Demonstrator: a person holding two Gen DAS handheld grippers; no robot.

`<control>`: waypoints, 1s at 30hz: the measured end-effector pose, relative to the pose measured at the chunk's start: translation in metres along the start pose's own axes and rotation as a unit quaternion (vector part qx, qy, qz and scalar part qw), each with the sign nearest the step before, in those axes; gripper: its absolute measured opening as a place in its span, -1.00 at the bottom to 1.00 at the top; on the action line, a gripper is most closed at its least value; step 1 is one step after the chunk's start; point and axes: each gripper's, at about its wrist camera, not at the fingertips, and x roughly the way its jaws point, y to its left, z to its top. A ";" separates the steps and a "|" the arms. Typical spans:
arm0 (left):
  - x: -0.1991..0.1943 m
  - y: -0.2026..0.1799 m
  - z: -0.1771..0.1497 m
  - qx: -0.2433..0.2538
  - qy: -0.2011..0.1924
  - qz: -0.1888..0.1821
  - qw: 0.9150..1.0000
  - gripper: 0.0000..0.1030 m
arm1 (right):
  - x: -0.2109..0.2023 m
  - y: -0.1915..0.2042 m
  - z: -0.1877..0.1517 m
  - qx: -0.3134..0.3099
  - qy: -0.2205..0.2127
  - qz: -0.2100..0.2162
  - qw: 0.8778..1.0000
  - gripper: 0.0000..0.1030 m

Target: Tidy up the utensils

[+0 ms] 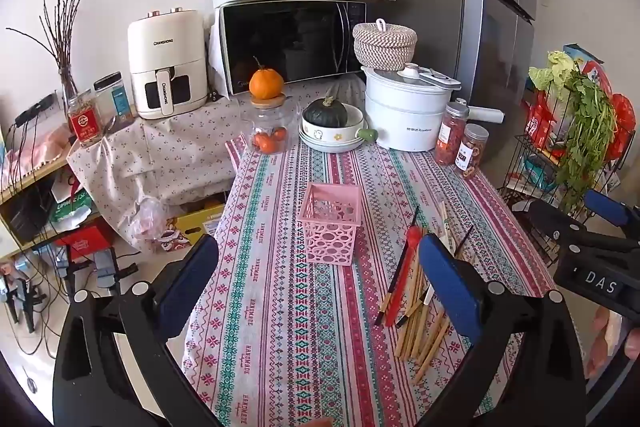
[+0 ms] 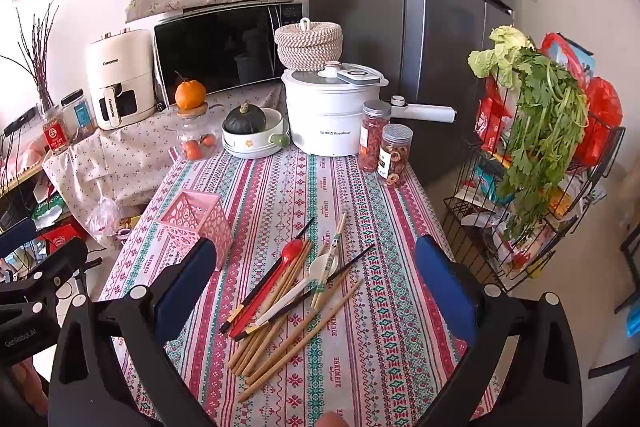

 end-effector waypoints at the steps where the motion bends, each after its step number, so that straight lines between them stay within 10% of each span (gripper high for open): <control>1: 0.000 0.000 0.000 0.000 -0.003 -0.002 1.000 0.87 | 0.000 0.000 0.000 0.001 -0.002 0.002 1.000 0.87; 30: 0.001 0.001 0.000 0.005 0.002 -0.002 1.000 0.87 | 0.001 0.003 -0.001 -0.003 0.001 0.007 1.000 0.87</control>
